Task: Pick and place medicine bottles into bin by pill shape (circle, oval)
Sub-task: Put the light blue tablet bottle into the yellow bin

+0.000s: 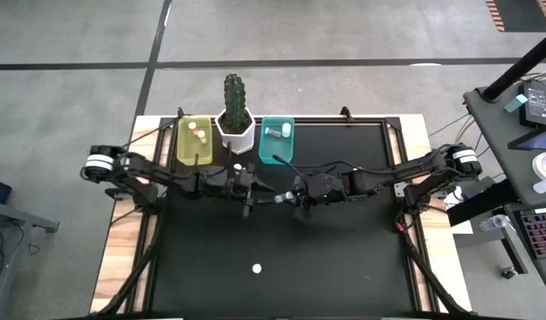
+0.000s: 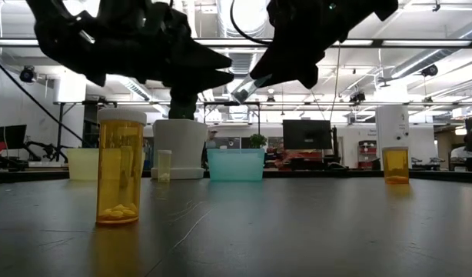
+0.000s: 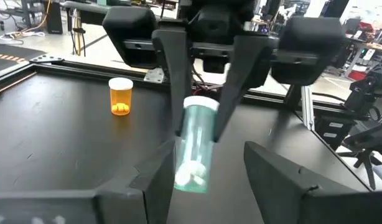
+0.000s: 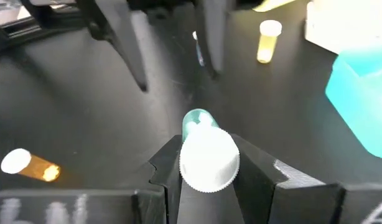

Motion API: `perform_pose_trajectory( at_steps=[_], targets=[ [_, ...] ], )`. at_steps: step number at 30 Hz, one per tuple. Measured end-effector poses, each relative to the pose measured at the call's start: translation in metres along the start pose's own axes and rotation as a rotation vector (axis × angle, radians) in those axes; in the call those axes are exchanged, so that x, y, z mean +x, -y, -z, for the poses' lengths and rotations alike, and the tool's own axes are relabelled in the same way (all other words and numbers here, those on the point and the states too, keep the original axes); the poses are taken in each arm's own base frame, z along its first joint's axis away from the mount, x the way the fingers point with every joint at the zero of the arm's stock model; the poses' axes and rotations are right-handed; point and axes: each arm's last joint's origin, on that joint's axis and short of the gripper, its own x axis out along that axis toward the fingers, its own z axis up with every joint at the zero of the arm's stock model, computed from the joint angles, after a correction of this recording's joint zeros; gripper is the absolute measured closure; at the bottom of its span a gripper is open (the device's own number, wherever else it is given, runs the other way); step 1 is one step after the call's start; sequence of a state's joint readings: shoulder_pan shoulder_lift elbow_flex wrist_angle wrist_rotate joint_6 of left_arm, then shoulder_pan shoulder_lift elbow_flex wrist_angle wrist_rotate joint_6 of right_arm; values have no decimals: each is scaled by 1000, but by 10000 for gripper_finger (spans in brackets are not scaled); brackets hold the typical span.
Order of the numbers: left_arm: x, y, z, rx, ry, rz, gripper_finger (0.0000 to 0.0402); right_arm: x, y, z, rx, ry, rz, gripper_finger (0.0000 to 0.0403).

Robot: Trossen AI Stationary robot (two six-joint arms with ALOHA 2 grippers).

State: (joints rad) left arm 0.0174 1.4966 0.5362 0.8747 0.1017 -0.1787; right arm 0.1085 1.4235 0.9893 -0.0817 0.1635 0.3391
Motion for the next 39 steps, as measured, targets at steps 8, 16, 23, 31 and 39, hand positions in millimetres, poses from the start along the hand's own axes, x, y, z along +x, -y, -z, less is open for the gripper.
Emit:
perform_pose_trajectory(
  at_steps=[8,16,23,31,39],
  targets=[
    [28,-3,2,-2,-14,8,227,0,-1,-3,-28,16,-12,296],
    [35,-4,6,-4,-39,19,227,0,-1,-2,-40,11,-18,296],
    [35,-5,11,-11,-104,7,238,-1,-1,-3,-46,12,-19,296],
    [35,-5,11,-8,-103,10,302,-1,-1,-3,-59,13,-17,290],
    [35,-5,11,-10,-105,9,332,-2,-1,-4,-47,24,-11,214]
  ],
)
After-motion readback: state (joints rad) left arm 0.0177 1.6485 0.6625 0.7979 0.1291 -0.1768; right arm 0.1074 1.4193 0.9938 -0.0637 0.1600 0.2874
